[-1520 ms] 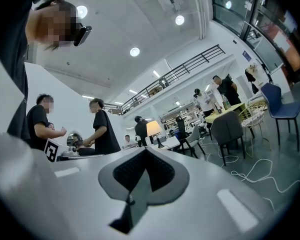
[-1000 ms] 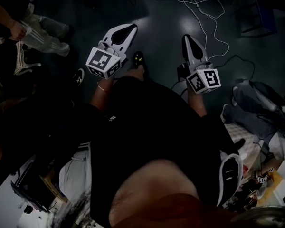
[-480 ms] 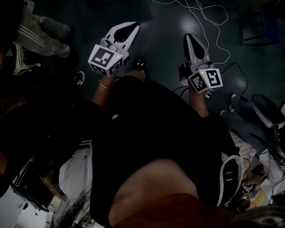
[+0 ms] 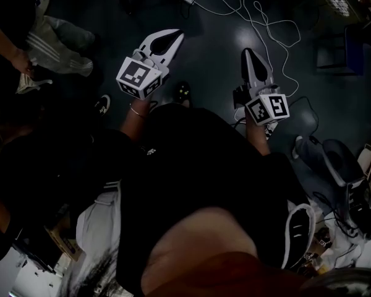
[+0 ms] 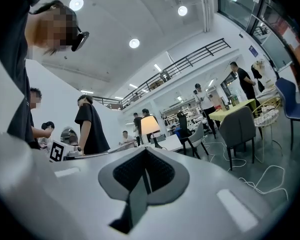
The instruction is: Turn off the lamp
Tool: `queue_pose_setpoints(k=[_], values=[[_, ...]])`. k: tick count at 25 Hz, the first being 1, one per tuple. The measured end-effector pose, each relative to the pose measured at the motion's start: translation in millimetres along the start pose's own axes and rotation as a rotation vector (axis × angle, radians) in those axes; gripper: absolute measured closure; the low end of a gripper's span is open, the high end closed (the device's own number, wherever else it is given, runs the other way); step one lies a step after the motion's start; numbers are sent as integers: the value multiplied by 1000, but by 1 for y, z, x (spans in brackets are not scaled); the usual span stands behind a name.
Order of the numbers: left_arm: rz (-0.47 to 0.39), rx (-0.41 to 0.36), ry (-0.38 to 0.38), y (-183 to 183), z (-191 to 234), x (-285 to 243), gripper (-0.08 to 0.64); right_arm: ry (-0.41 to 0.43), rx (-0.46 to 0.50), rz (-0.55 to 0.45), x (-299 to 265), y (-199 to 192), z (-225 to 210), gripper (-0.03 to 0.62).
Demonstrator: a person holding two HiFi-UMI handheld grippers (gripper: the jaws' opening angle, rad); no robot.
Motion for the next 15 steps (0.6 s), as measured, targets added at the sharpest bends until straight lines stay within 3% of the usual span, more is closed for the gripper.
queue_pose_setpoints(k=[8,15], values=[[-15,10,30,-5,43,-18,552,9,-16,-5,-50,8,-10,591],[-39,29,10,-9,52,-30,553,-7,-11,18,-60,10,-15,591]])
Point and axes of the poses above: the fingertips, and each gripper's own axes: x backward along the fingers, z to its left, y out of its top, the point moved 8 cm from there along x, backward along the fingers, and after that the axes turned 12 degrees about -x, right-handed, at the moved point
